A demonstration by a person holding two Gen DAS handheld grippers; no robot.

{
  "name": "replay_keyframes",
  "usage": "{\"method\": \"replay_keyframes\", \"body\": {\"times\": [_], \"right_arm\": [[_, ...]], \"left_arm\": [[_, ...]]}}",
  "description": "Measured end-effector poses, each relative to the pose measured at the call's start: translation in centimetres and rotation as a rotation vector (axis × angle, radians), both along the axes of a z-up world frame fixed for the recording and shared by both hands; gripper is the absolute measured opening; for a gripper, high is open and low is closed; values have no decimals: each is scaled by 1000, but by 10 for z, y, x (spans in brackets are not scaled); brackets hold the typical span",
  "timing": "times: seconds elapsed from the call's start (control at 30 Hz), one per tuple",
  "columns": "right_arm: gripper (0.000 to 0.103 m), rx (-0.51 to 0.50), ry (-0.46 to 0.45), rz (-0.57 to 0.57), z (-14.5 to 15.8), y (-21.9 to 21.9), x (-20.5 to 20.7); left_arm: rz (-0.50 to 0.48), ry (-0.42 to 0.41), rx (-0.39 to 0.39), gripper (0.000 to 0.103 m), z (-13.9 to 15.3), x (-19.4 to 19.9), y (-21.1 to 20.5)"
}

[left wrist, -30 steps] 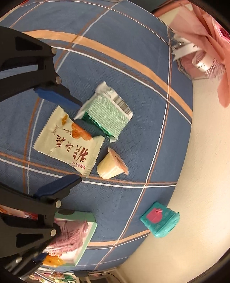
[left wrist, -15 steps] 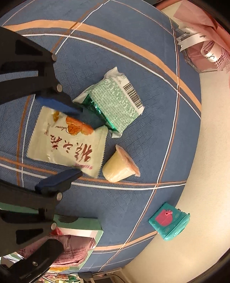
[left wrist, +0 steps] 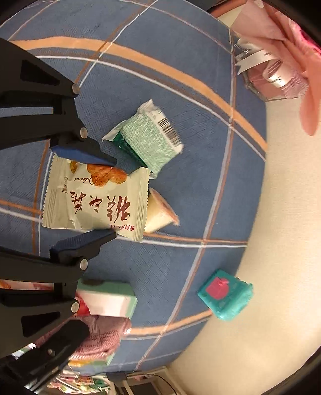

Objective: Organize snacks
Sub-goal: 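Carry both held packets over the tray and release them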

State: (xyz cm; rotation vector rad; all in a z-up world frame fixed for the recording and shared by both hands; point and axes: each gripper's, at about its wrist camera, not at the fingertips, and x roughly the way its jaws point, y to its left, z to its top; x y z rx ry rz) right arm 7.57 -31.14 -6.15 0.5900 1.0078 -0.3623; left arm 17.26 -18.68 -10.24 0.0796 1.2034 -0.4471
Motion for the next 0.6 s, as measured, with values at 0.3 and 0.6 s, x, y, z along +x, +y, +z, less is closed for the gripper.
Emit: {"method": "replay_keyframes", "body": {"times": [0.3, 0.6], "right_arm": [[41, -12, 7, -72, 18, -32, -32], [41, -48, 26, -180, 28, -83, -80]], "left_arm": [[-92, -34, -62, 53, 53, -33, -33], [-235, -18, -100, 53, 68, -84, -82]]}}
